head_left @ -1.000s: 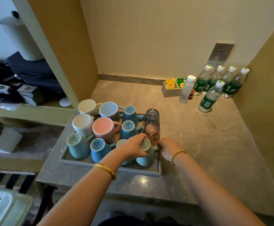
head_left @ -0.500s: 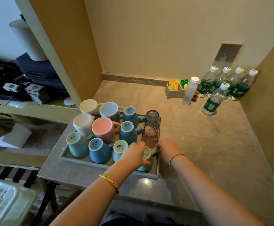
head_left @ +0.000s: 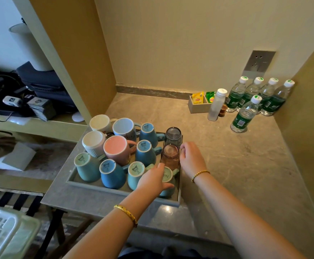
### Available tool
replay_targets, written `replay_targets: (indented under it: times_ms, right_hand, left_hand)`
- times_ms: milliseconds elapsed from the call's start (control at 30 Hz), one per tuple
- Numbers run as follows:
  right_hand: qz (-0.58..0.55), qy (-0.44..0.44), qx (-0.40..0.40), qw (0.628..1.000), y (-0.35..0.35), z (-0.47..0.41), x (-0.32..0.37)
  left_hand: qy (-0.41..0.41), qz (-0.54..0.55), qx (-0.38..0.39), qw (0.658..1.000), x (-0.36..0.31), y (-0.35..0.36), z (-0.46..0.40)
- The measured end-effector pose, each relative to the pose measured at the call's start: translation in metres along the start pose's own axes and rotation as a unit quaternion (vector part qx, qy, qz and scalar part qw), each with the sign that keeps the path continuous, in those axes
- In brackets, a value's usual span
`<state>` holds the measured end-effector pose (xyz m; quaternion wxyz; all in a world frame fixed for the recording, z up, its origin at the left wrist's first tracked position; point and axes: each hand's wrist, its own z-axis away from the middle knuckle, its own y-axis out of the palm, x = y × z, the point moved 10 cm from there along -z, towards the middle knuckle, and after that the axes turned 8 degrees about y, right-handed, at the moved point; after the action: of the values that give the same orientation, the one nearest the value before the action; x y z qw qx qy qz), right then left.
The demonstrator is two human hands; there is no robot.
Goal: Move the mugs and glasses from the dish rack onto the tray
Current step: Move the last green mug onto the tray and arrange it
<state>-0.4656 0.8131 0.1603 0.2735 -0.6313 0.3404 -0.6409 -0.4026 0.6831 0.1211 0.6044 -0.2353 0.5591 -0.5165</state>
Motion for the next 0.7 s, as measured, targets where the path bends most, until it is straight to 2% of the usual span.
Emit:
replay_targets:
  times_ms: [33,100,167,233,300,367,533,700]
  right_hand:
    - [-0.006,-0.002,0.018,1.0,0.002,-0.004,0.005]
    - [0.011,0.008,0.112,0.994,0.019,-0.011,0.011]
    - [0.058,0.021,0.198,0.978,0.036,-0.01,0.012]
    - [0.099,0.033,0.235,0.966,0.046,-0.008,0.01]
    - [0.127,0.044,0.258,0.957,0.054,-0.006,0.006]
    - [0.13,0.05,0.261,0.955,0.06,-0.004,0.004]
    - [0.083,0.053,0.221,0.97,0.055,-0.01,0.004]
    - [0.061,0.068,0.204,0.975,0.055,-0.012,0.0]
  left_hand:
    - [0.009,0.0,0.003,1.0,-0.002,-0.001,0.0]
    - [0.037,0.011,-0.008,0.999,-0.006,-0.012,0.001]
    - [0.057,0.024,-0.064,0.996,-0.003,-0.038,0.002]
    - [0.054,0.01,-0.139,0.989,0.008,-0.07,0.005]
    - [0.042,-0.019,-0.172,0.984,0.021,-0.091,0.004]
    - [0.031,-0.039,-0.163,0.985,0.03,-0.1,-0.003]
    - [-0.015,-0.11,-0.067,0.992,0.047,-0.091,-0.029]
    - [-0.032,-0.043,-0.03,0.998,0.06,-0.076,-0.039]
